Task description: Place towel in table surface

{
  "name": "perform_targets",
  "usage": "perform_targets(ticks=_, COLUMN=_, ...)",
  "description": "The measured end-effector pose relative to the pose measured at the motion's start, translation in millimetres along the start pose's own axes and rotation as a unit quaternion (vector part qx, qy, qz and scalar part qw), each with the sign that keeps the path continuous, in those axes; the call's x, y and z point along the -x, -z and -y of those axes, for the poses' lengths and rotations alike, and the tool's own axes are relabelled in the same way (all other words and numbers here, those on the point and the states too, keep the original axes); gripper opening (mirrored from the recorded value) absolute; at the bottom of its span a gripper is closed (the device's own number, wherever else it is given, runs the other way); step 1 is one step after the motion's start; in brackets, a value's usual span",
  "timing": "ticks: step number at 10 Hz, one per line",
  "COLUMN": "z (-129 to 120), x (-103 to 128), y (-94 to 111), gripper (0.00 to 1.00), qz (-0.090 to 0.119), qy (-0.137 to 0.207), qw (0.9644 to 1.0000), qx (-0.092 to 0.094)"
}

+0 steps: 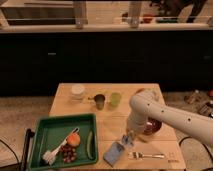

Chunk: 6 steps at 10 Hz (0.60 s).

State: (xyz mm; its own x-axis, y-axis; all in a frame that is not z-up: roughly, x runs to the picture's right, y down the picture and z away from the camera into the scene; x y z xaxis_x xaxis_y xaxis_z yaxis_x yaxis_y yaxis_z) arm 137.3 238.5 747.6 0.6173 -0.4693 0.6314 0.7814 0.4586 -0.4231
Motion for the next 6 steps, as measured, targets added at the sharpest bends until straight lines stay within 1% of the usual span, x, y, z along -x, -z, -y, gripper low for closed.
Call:
perform_targets(ticks=1, z=5, x=0, y=-3, gripper=0.64, qz=0.001, qy=0.006, qw=1.0, qx=0.003)
perform_targets(ticks=2, z=10, x=0, y=-7, gripper=0.75, qz=0.003, qy=0.013, qw=0.9999, qx=0.006)
perform_targets(ticks=3, z=10, x=-1, y=-10, gripper=0.79, qz=0.003, qy=0.013, qw=0.9999, qx=0.007)
perform_targets(ticks=6, z=8, x=-6, y=-16, gripper=0.8, qz=0.005, qy=0.011, qw=0.9999, qx=0.006)
